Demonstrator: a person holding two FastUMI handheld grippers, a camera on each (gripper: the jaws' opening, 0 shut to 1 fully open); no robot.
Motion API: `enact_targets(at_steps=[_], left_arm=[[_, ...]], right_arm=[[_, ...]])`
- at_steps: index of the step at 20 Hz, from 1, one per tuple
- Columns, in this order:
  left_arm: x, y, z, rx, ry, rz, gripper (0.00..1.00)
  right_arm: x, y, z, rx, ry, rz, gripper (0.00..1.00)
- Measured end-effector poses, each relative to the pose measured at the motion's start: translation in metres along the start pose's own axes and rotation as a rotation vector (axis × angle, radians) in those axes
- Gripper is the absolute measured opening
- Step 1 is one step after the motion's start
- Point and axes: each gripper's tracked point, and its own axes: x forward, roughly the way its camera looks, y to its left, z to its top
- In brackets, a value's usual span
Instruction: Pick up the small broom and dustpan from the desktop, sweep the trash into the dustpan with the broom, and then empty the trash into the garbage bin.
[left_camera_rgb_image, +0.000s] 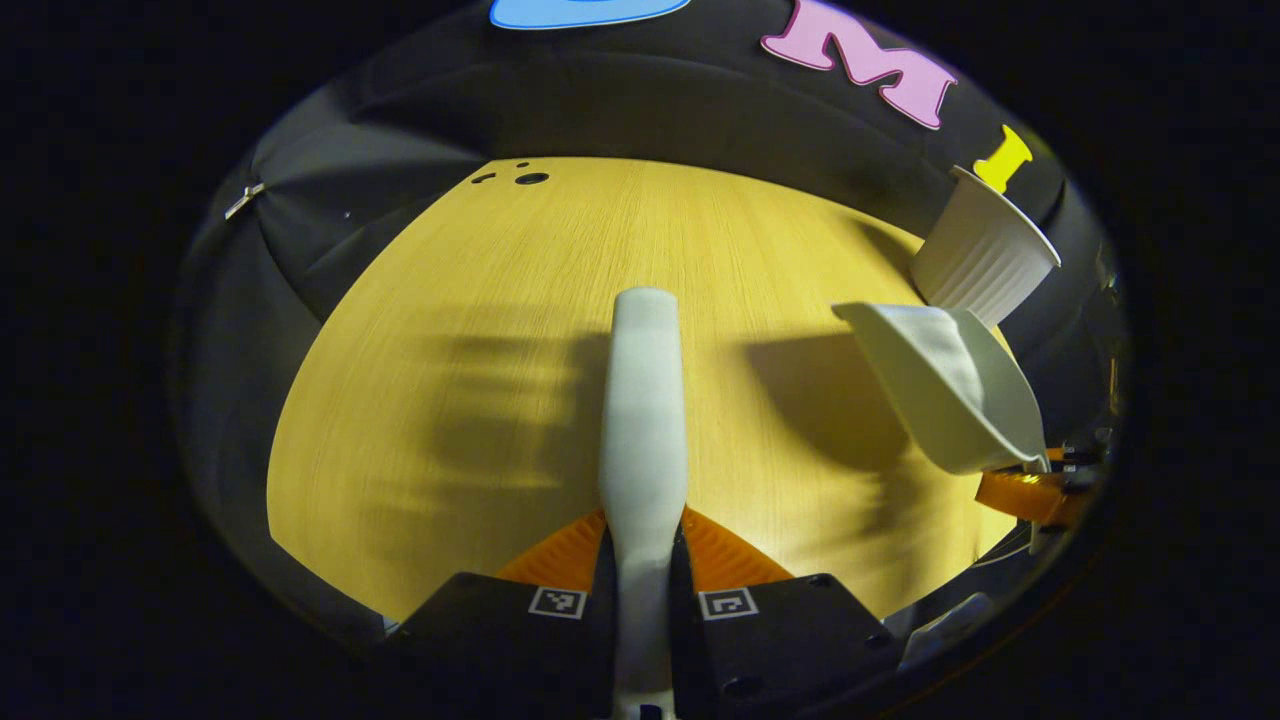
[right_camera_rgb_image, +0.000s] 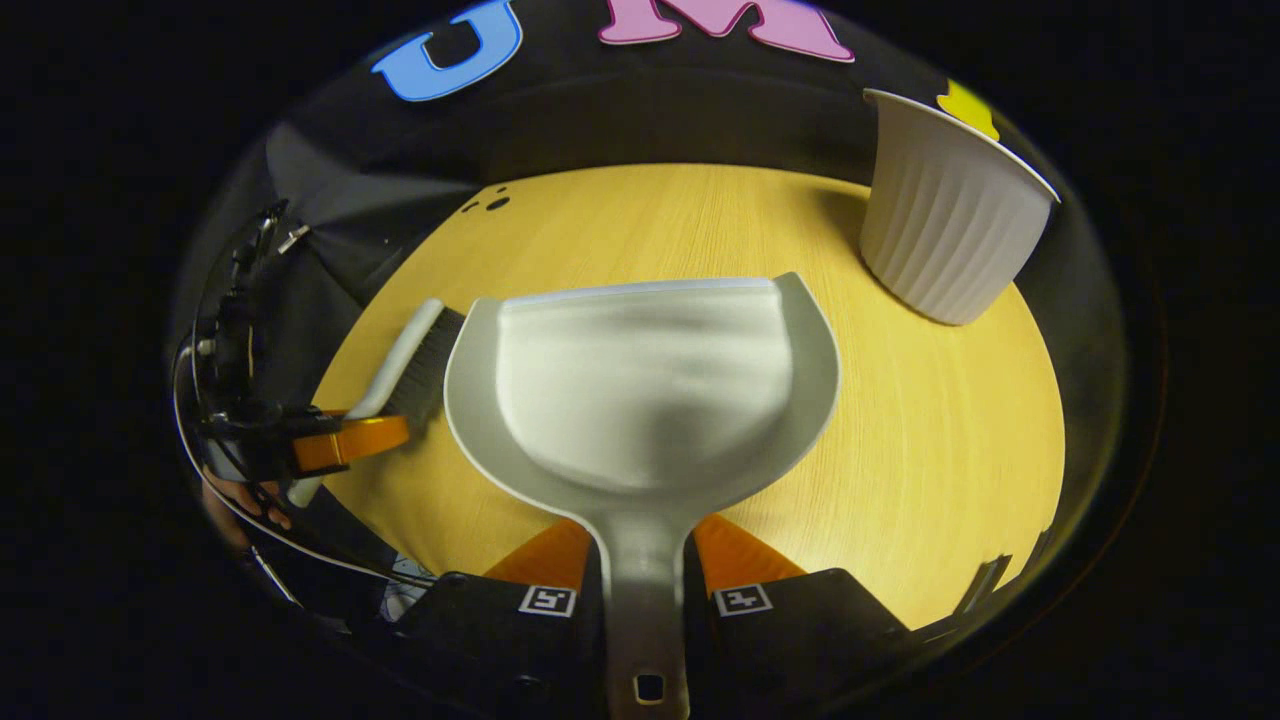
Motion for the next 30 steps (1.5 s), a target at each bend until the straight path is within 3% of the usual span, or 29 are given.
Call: enact_targets(at_steps=[4, 8, 13, 14, 16, 18, 20, 21, 23, 26, 30], left_arm=[[0.014, 0.011, 0.002, 0.04, -0.002, 0.026, 0.27], [0.029, 0.01, 0.004, 0.07, 0.003, 0.023, 0.27], [0.031, 0.013, 0.008, 0.139, 0.023, 0.049, 0.28], [0.03, 0.016, 0.01, 0.14, 0.021, 0.067, 0.29], [0.028, 0.017, 0.013, 0.134, 0.005, 0.073, 0.31], [0.023, 0.015, 0.015, 0.119, -0.01, 0.053, 0.33], [0.016, 0.009, 0.017, 0.1, -0.025, 0.028, 0.53], [0.011, 0.009, 0.017, 0.09, -0.044, 0.029, 0.68], [-0.004, 0.005, 0.023, 0.081, -0.09, 0.032, 0.98], [-0.037, -0.005, 0.034, 0.091, -0.171, 0.009, 0.96], [-0.088, -0.013, 0.059, 0.07, -0.365, -0.013, 0.96]], right_arm=[[0.02, -0.009, -0.016, 0.014, 0.038, -0.05, 0.31], [0.029, -0.016, -0.016, 0.031, 0.043, -0.088, 0.36], [0.024, -0.009, -0.019, 0.052, 0.048, -0.108, 0.34], [0.023, -0.01, -0.018, 0.047, 0.052, -0.115, 0.41], [0.024, -0.012, -0.016, 0.052, 0.041, -0.125, 0.35], [0.023, -0.009, -0.012, 0.065, 0.029, -0.116, 0.48], [0.014, -0.006, -0.005, 0.078, 0.021, -0.101, 0.7], [0.011, -0.005, -0.001, 0.079, 0.008, -0.104, 0.73], [-0.002, -0.004, 0.005, 0.071, -0.018, -0.123, 1.0], [-0.029, 0.007, 0.025, 0.064, -0.1, -0.119, 1.0], [-0.074, 0.017, 0.057, 0.062, -0.246, -0.132, 0.99]])
